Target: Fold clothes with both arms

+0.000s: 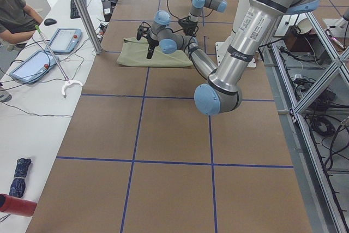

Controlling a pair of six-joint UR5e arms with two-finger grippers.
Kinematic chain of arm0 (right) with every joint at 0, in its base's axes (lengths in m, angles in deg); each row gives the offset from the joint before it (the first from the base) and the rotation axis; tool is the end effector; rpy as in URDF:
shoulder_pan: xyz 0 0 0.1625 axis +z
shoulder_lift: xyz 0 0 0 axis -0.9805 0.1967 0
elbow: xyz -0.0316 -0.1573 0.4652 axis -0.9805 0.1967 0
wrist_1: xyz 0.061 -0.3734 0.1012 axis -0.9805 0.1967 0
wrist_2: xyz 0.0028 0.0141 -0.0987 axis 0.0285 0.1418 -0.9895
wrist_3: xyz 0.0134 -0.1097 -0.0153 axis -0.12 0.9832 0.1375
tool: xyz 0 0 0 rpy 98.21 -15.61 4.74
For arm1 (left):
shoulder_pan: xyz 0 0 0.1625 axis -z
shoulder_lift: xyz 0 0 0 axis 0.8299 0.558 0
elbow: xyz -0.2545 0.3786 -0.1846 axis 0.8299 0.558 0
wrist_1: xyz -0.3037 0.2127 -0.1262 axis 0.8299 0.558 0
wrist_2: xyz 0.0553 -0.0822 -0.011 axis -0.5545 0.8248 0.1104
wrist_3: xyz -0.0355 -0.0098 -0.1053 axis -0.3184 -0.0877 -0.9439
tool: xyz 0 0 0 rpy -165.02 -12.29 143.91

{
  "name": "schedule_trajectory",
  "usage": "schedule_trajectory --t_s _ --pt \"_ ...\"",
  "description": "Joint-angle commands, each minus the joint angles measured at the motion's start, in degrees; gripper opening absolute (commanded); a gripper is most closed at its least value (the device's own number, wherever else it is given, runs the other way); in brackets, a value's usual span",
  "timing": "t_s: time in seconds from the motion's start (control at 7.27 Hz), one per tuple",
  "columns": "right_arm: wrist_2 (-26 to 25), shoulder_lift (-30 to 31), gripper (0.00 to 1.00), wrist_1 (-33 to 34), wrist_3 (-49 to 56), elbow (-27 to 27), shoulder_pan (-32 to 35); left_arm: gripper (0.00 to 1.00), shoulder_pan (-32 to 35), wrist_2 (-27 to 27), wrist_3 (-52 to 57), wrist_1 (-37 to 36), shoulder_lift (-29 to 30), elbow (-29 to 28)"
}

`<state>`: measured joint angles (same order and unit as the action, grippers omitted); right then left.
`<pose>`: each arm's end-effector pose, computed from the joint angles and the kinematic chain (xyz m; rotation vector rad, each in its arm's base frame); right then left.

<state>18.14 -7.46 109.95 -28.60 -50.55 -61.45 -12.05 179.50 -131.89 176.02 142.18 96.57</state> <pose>-0.5744 -0.3173 0.3610 0.4426 -0.6891 -0.5115 0.4168 -0.5411 0.3218 0.3910 1.0208 -0.0940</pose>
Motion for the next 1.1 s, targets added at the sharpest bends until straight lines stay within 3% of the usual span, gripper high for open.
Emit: schedule_trajectory --t_s 0.0,0.14,0.96 --pt "0.1 0.0 0.19 0.0 -0.1 -0.2 0.1 1.00 0.0 0.0 0.1 0.0 0.0 0.0" --pt "0.1 0.0 0.00 0.0 -0.1 -0.5 0.3 1.00 0.0 0.0 0.1 0.0 0.0 0.0" --pt "0.4 2.0 0.00 -0.1 -5.5 -0.6 1.7 1.00 0.0 0.0 -0.1 0.0 0.4 0.1"
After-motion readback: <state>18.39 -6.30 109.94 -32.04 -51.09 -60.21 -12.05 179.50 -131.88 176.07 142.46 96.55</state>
